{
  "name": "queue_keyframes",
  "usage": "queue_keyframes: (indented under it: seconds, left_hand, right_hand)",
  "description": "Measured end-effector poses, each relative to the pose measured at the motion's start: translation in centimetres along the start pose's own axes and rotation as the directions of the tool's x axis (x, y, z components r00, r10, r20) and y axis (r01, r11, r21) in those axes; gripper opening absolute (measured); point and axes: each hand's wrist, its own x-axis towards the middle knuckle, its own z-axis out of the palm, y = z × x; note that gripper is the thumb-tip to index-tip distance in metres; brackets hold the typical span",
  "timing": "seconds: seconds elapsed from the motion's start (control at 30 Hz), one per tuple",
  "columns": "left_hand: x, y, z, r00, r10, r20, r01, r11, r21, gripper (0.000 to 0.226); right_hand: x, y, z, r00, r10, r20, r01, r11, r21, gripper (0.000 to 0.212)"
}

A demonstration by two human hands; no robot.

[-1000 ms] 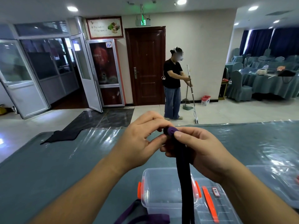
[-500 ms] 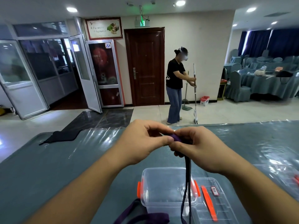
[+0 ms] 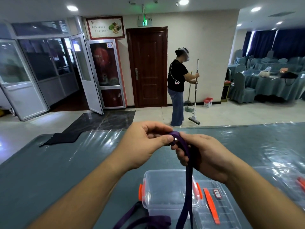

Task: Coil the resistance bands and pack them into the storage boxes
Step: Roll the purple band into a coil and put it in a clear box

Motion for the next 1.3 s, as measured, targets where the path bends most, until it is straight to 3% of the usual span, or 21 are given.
queue_keyframes:
  seconds: [0.17,0.23,0.43,0.73,0.87,1.0,1.07,1.13,1.3]
  left_hand:
    - [-0.1,-0.3,0.4,0.997,-0.068,0.024,0.069,0.996,-0.063,0.023]
    - [-0.1,-0.5,0.5,0.997,-0.078,0.027,0.079,0.995,-0.054,0.025]
    - [-0.5,-0.6,0.8,0.999,-0.052,0.002,0.052,0.998,-0.025,0.024]
    - [-0.1,-1.0,0.7,0.993,-0.104,0.052,0.101,0.993,0.056,0.029]
    - [0.6,-0.5,0.4,0.984,-0.115,0.135,0.073,0.957,0.282,0.025]
    - [1.1,0.2,0.4,0.968,-0.122,0.218,-0.048,0.766,0.641,0.016]
    - [1.2,0.3,0.5,0.963,-0.126,0.237,-0.080,0.708,0.702,0.020]
    - [1.3,0.3,0.4,0.973,-0.073,0.218,-0.086,0.762,0.642,0.020]
    - [1.6,-0.6,1.2,0.998,0.015,0.060,-0.028,0.976,0.216,0.014]
  right_hand:
    - [0.8,0.9,0.7,0.997,0.037,-0.067,-0.028,0.991,0.127,0.024]
    - [1.1,1.1,0.9,0.994,0.041,-0.102,-0.026,0.990,0.139,0.027]
    - [0.8,0.6,0.2,0.988,0.156,0.004,-0.155,0.987,-0.052,0.035]
    - [1.8,2.2,0.1,0.995,0.064,-0.075,-0.061,0.997,0.046,0.031]
    - [2.1,2.1,0.3,0.994,0.045,-0.101,-0.047,0.999,-0.020,0.031]
    - [2.0,1.7,0.1,0.998,0.013,-0.058,-0.028,0.963,-0.266,0.034]
    - [2.0,1.6,-0.2,1.000,0.015,-0.014,-0.019,0.940,-0.339,0.034]
    - [1.9,1.3,-0.9,1.000,0.007,0.025,-0.001,0.968,-0.252,0.031]
    - [1.6,1.0,-1.8,0.993,-0.055,0.100,0.044,0.992,0.117,0.020]
